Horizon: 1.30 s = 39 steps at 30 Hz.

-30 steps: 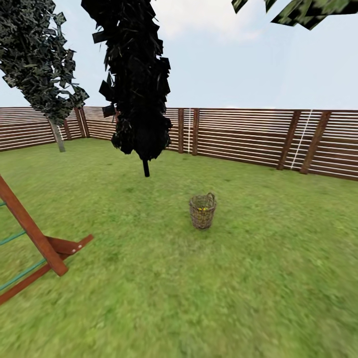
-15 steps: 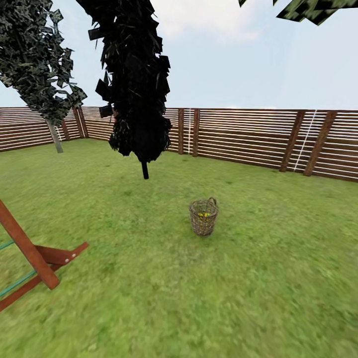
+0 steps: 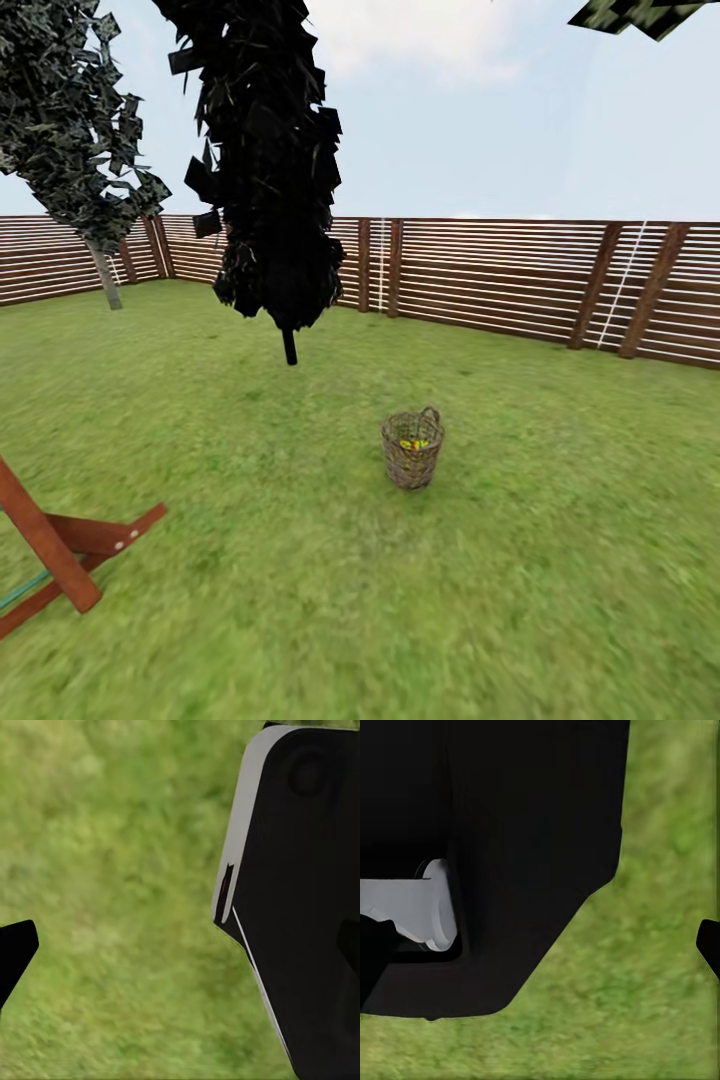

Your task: Take the three Easter eggs out of the wicker basket on the lawn in the garden, then place them on the lawn next to a single tree (choose any tree) so that all three eggs are next to the same tree and none are left in the basket.

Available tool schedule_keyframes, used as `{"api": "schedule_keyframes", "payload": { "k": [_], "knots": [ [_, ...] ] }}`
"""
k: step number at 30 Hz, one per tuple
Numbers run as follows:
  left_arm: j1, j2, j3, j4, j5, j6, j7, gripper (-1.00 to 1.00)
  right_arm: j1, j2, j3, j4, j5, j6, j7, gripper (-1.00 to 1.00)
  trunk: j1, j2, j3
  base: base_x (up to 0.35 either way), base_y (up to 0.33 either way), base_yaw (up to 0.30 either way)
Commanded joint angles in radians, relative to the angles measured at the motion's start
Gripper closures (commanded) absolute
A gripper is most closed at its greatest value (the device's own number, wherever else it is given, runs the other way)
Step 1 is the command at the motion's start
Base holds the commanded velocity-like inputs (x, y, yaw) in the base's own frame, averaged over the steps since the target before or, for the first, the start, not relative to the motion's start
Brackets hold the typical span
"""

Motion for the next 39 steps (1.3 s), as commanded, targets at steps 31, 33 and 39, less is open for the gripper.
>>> {"api": "schedule_keyframes", "payload": {
  "k": [31, 33, 39],
  "knots": [
    [-0.012, 0.015, 0.001, -0.026, 0.009, -0.003, 0.002, -1.0, 0.0, 0.007, 0.0, -0.001, 0.0, -0.003, -0.001, -1.0, 0.001, -0.002, -0.002, 0.321, 0.005, 0.0],
    [-0.013, 0.018, 0.001, -0.03, 0.008, -0.004, 0.002, -1.0, 0.0, 0.007, 0.0, -0.001, 0.0, -0.003, -0.001, -1.0, 0.001, -0.002, -0.002, 0.267, 0.041, 0.0],
    [-0.013, 0.024, -0.001, -0.037, 0.006, -0.004, 0.002, -1.0, 0.0, 0.006, 0.0, -0.001, 0.0, -0.003, -0.001, -1.0, 0.001, -0.002, -0.002, 0.309, 0.014, 0.0]
  ]
}}
